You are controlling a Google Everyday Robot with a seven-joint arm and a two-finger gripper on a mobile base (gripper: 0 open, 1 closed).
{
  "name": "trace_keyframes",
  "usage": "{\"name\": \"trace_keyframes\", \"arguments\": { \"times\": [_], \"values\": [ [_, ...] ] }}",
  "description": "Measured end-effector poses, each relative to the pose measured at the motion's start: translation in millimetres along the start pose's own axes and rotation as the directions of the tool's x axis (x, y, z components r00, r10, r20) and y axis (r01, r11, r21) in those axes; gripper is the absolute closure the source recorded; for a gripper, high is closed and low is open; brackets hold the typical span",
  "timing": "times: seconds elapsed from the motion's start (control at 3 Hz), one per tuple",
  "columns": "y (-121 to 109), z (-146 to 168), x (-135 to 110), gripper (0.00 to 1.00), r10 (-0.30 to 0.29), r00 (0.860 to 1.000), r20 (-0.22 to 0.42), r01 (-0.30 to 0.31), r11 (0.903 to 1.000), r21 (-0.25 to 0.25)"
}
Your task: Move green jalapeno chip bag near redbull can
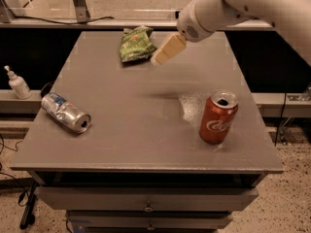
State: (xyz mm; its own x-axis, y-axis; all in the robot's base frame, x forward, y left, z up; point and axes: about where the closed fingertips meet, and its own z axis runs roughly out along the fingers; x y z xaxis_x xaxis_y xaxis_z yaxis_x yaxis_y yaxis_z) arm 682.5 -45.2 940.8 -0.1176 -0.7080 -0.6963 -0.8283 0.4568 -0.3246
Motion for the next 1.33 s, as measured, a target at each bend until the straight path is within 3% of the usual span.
{"name": "trace_keyframes", "arguments": {
  "times": [0.33,0.67,1.33],
  "values": [
    [-18.7,38.4,-8.3,0.0,0.067,0.997,0.039,-0.068,0.9968,0.04],
    [-22.3,74.3,-25.7,0.0,0.109,0.99,0.083,-0.112,0.9933,0.028],
    [-3.2,127.6,-72.9,0.0,0.13,0.978,0.16,-0.123,0.9911,-0.051]
  ]
}}
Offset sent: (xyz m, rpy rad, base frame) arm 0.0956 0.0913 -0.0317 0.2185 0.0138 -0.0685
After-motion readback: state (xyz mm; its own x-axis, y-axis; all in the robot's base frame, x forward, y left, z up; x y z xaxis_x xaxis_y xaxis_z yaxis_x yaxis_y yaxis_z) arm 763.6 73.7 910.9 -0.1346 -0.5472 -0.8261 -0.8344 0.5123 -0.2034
